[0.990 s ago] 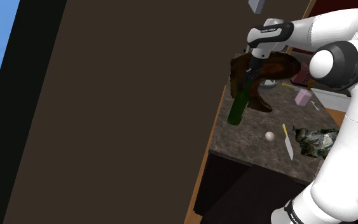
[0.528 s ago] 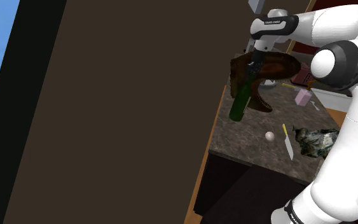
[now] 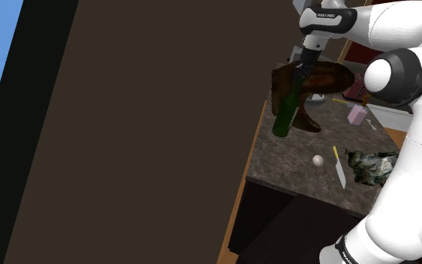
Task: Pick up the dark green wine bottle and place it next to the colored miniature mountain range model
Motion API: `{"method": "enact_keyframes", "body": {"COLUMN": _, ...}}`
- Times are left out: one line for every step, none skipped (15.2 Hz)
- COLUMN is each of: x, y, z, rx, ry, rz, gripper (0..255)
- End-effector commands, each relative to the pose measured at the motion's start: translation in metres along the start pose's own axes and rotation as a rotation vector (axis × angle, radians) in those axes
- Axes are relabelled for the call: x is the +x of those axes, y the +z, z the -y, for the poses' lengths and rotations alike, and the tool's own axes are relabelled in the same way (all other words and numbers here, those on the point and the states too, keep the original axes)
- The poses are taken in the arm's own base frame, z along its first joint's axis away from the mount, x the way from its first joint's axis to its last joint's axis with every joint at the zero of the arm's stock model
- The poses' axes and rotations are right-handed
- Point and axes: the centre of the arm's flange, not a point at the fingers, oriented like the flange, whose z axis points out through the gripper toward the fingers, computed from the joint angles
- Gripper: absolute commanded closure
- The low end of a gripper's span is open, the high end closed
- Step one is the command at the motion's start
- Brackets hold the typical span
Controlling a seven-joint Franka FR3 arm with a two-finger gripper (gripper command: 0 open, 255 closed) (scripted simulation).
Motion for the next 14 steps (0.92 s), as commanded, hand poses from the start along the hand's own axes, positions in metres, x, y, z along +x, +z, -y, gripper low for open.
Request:
{"method": "enact_keyframes", "body": {"x": 0.001, "y": -0.011, "z": 0.001, "rx": 0.0, "ry": 0.0, "rz": 0.0, "gripper": 255}}
{"method": "enact_keyframes", "body": {"x": 0.001, "y": -0.016, "z": 0.002, "rx": 0.0, "ry": 0.0, "rz": 0.0, "gripper": 255}}
{"method": "enact_keyframes", "body": {"x": 0.001, "y": -0.021, "z": 0.002, "rx": 0.0, "ry": 0.0, "rz": 0.0, "gripper": 255}}
{"method": "enact_keyframes", "body": {"x": 0.001, "y": -0.026, "z": 0.002, "rx": 0.0, "ry": 0.0, "rz": 0.0, "gripper": 255}}
{"method": "enact_keyframes", "body": {"x": 0.001, "y": -0.032, "z": 0.002, "rx": 0.0, "ry": 0.0, "rz": 0.0, "gripper": 255}}
{"method": "enact_keyframes", "body": {"x": 0.001, "y": -0.037, "z": 0.003, "rx": 0.0, "ry": 0.0, "rz": 0.0, "gripper": 255}}
{"method": "enact_keyframes", "body": {"x": 0.002, "y": -0.042, "z": 0.003, "rx": 0.0, "ry": 0.0, "rz": 0.0, "gripper": 255}}
{"method": "enact_keyframes", "body": {"x": 0.002, "y": -0.047, "z": 0.003, "rx": 0.0, "ry": 0.0, "rz": 0.0, "gripper": 255}}
{"method": "enact_keyframes", "body": {"x": 0.002, "y": -0.053, "z": 0.004, "rx": 0.0, "ry": 0.0, "rz": 0.0, "gripper": 255}}
{"method": "enact_keyframes", "body": {"x": 0.002, "y": -0.058, "z": 0.004, "rx": 0.0, "ry": 0.0, "rz": 0.0, "gripper": 255}}
{"method": "enact_keyframes", "body": {"x": 0.002, "y": -0.063, "z": 0.004, "rx": 0.0, "ry": 0.0, "rz": 0.0, "gripper": 255}}
{"method": "enact_keyframes", "body": {"x": 0.002, "y": -0.069, "z": 0.004, "rx": 0.0, "ry": 0.0, "rz": 0.0, "gripper": 255}}
{"method": "enact_keyframes", "body": {"x": 0.002, "y": -0.074, "z": 0.005, "rx": 0.0, "ry": 0.0, "rz": 0.0, "gripper": 255}}
{"method": "enact_keyframes", "body": {"x": 0.002, "y": -0.079, "z": 0.005, "rx": 0.0, "ry": 0.0, "rz": 0.0, "gripper": 255}}
